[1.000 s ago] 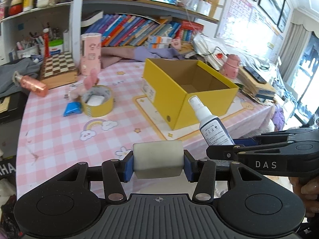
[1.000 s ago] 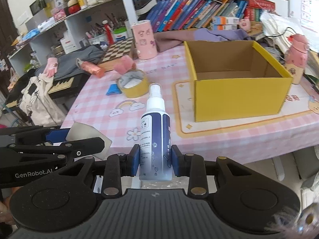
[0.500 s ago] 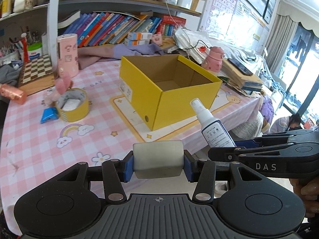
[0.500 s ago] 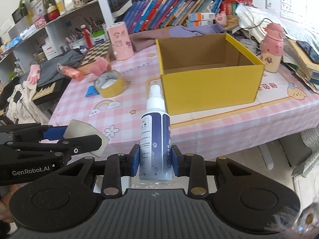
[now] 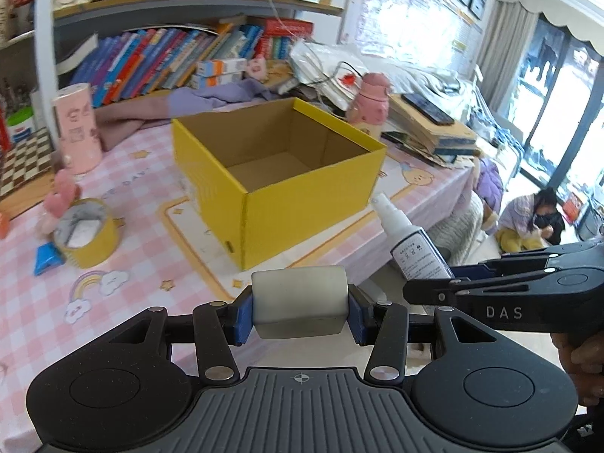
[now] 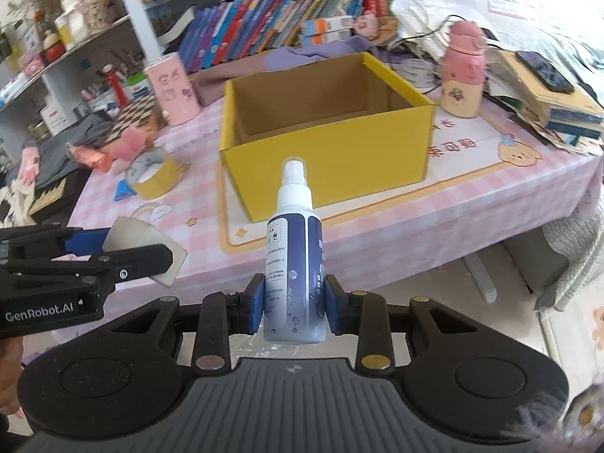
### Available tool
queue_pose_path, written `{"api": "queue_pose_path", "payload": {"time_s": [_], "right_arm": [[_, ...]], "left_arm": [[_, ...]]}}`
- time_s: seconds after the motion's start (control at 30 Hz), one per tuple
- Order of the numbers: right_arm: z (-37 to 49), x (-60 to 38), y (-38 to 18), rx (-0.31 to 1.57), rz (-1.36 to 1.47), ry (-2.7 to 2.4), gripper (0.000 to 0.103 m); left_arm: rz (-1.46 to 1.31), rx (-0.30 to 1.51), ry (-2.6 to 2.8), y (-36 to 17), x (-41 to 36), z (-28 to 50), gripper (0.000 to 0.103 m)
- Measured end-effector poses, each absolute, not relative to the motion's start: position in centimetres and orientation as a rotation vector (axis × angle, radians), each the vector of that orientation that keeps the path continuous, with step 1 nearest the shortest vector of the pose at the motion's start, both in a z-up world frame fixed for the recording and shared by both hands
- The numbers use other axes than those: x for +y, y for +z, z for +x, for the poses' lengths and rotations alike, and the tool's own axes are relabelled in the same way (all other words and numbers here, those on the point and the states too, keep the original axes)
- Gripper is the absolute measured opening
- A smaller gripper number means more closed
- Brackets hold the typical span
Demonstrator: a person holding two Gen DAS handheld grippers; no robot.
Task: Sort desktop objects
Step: 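Carry the white block and spray bottle with both tools over the yellow box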
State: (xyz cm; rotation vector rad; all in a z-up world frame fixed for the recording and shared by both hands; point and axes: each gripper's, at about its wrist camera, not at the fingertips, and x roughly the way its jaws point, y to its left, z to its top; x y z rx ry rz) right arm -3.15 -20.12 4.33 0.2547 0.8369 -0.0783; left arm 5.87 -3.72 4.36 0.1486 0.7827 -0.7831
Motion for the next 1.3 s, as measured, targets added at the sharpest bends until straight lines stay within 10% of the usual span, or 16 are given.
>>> {"api": "queue_pose_path", "payload": {"time_s": [1.3], "right_arm": [[7.7,-32.9,5.2,0.791,0.201,0.077,0.030]], "left_arm": [[0.128,0.705,-0.631,6.1,-15.4,12.8,0.047]]}}
